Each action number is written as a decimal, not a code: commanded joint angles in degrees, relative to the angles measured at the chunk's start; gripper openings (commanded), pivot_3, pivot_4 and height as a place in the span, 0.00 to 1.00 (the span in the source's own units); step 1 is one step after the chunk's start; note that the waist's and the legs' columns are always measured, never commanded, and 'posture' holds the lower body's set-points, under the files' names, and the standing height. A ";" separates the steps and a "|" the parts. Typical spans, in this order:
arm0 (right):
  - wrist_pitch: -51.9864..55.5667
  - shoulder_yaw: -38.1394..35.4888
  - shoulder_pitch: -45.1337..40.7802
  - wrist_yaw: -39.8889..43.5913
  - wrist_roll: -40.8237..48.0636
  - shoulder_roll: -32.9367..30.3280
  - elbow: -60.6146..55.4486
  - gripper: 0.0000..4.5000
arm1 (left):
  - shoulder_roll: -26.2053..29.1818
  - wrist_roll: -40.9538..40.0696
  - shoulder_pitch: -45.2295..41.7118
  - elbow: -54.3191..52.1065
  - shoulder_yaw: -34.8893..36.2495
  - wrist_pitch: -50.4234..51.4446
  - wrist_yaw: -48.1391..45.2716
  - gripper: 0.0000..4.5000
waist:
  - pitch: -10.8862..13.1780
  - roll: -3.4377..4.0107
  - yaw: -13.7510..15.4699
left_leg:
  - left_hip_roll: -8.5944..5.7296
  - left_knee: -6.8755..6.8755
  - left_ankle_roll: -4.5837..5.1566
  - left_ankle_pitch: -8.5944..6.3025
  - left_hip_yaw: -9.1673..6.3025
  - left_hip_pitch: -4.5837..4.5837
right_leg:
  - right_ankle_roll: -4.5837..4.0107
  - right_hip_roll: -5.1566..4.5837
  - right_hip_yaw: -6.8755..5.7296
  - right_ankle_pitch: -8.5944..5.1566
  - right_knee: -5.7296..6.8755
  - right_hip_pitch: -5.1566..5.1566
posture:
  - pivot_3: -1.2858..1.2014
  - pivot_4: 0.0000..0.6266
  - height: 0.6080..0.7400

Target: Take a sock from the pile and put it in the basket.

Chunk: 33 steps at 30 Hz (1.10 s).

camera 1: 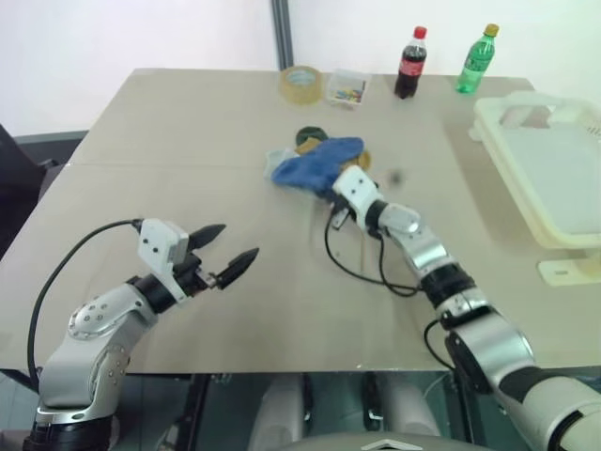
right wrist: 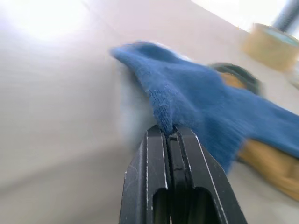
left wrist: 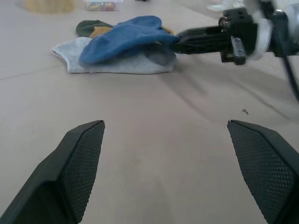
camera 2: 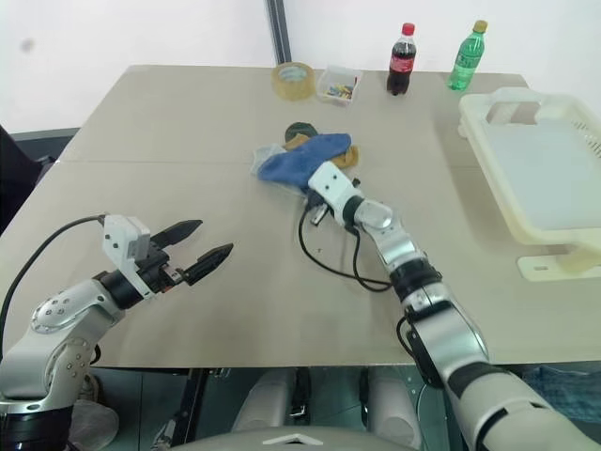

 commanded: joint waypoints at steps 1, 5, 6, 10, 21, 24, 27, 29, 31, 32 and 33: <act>4.62 4.03 5.75 10.36 2.13 -4.43 -14.73 0.01 | 0.20 0.50 -0.21 0.38 0.59 -0.89 -0.30 1.00 | 0.00 0.00 0.05 | 0.00 0.00 0.03 -0.02 0.00 0.01 | 0.00 0.00 0.00 0.00 0.00 0.01 | 0.52 0.24 1.00; 13.78 4.99 11.89 17.63 5.51 -11.11 -28.66 0.01 | 0.30 1.03 0.10 1.10 0.17 -0.86 -0.92 1.00 | 0.01 0.01 0.08 | -0.03 0.01 0.24 -0.14 0.01 0.01 | 0.01 -0.07 -0.07 0.00 -0.03 0.02 | 0.52 0.24 1.00; 15.80 4.90 13.23 19.60 6.72 -13.14 -31.95 0.01 | 0.44 1.24 0.30 1.26 -0.01 -0.81 -1.17 1.00 | 0.01 0.01 0.11 | -0.03 0.04 0.24 -0.14 0.03 0.02 | 0.01 -0.05 -0.13 0.00 -0.02 0.00 | 0.52 0.24 1.00; 23.62 3.94 17.57 22.19 10.03 -18.83 -41.75 0.01 | 0.67 2.28 0.49 2.03 -1.30 -0.52 -1.96 1.00 | 0.00 0.00 0.18 | 0.02 0.06 0.25 -0.14 0.00 0.10 | 0.00 -0.22 -0.24 -0.01 0.02 0.03 | 0.52 0.24 1.00; 43.16 -5.34 24.34 16.87 23.81 -20.72 -56.10 0.64 | 1.35 9.70 -4.40 6.60 -12.83 0.28 -3.54 1.00 | 0.00 -0.04 0.58 | -0.05 0.07 0.26 -0.15 -0.01 0.03 | 0.00 -0.08 -0.30 -0.01 -0.05 0.03 | 0.52 0.24 1.00; 45.44 -5.44 22.01 10.58 22.08 -17.55 -52.52 0.64 | 0.52 11.27 -6.97 8.79 -14.80 0.73 -2.95 1.00 | -0.01 -0.06 0.41 | -0.03 0.08 0.27 -0.15 -0.01 0.07 | 0.01 -0.03 -0.28 -0.01 -0.02 0.04 | 0.52 0.24 1.00; 44.17 -2.29 19.84 7.39 18.34 -15.82 -46.56 0.66 | 0.38 12.21 -8.32 10.29 -16.31 0.46 -4.06 0.89 | -0.02 -0.07 0.31 | -0.01 0.09 0.27 -0.14 -0.01 0.08 | 0.00 0.03 -0.27 -0.01 0.02 0.03 | 0.52 0.24 1.00; 42.92 0.06 18.52 5.70 15.78 -14.62 -41.52 0.66 | 0.33 12.57 -8.48 10.41 -16.99 0.22 -4.49 0.76 | -0.02 -0.06 0.31 | -0.02 0.08 0.27 -0.14 0.00 0.08 | 0.00 0.04 -0.26 -0.01 0.01 0.03 | 0.52 0.24 1.00; 41.27 2.08 17.64 4.61 13.20 -14.18 -37.28 0.66 | 0.16 12.85 -8.45 10.28 -17.22 0.16 -4.60 0.64 | -0.02 -0.05 0.28 | -0.03 0.07 0.27 -0.14 0.02 0.07 | 0.00 0.05 -0.22 -0.01 0.00 0.02 | 0.52 0.24 1.00; 40.46 2.71 17.52 4.59 12.36 -14.23 -35.94 0.54 | 0.11 12.97 -8.40 10.19 -17.23 -0.01 -4.72 0.54 | -0.06 -0.05 0.17 | -0.04 0.07 0.27 -0.14 0.04 0.06 | 0.00 0.05 -0.20 -0.01 -0.01 0.01 | 0.52 0.24 1.00; 39.71 3.09 17.69 5.03 11.95 -14.63 -35.54 0.46 | 0.04 12.90 -8.26 9.95 -17.08 -0.07 -4.81 0.44 | -0.10 -0.09 0.12 | -0.04 0.07 0.27 -0.15 0.07 0.10 | 0.01 0.06 -0.15 -0.01 0.00 0.03 | 0.52 0.24 1.00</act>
